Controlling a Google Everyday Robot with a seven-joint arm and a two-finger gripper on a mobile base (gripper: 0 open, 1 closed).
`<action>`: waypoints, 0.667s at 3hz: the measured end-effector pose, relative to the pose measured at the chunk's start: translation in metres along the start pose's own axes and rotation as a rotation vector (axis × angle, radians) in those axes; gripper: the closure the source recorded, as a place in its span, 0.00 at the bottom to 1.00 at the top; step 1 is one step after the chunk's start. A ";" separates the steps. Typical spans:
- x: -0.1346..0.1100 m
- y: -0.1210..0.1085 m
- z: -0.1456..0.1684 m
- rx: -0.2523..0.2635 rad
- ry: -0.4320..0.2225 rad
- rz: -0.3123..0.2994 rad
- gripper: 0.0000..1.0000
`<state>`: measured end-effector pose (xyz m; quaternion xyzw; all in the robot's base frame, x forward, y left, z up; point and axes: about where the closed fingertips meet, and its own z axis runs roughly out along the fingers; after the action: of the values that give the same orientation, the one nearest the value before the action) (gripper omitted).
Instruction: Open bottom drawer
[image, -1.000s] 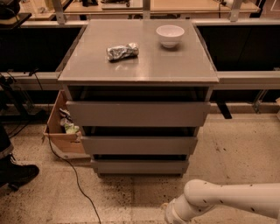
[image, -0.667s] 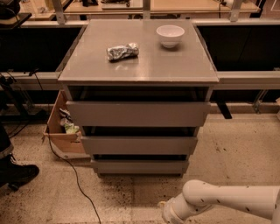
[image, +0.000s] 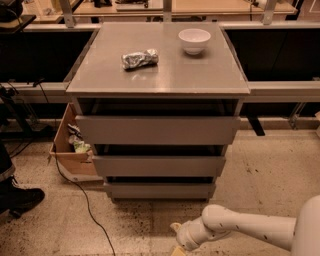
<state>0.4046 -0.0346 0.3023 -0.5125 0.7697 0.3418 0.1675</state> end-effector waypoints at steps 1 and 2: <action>-0.035 -0.038 0.026 0.019 -0.102 -0.064 0.00; -0.062 -0.066 0.033 0.044 -0.161 -0.112 0.00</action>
Offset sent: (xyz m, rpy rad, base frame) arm 0.1180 0.0658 -0.0050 0.1901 -0.2117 -0.0044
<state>0.4867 0.0148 0.2933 -0.5217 0.7313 0.3550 0.2589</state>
